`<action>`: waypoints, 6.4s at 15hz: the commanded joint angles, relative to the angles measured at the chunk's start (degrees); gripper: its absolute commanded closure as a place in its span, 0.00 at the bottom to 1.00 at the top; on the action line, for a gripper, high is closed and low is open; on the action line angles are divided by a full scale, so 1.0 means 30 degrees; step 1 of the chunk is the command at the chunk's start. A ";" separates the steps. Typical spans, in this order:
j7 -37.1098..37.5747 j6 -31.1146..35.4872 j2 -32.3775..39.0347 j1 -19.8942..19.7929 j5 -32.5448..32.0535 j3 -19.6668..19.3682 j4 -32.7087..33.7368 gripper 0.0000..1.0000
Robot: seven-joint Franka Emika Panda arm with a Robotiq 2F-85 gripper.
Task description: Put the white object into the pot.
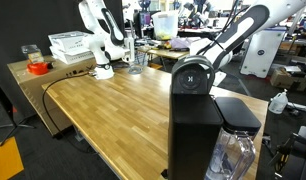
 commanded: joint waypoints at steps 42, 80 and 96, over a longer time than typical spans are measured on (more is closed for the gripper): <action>-0.1355 -0.2084 0.3695 -0.1482 0.1970 0.0725 0.4188 0.00; -0.0695 -0.1599 0.1062 -0.1306 -0.0054 -0.0807 0.5191 0.72; -0.0937 -0.2949 0.4955 -0.2077 0.0339 -0.0691 1.0404 0.69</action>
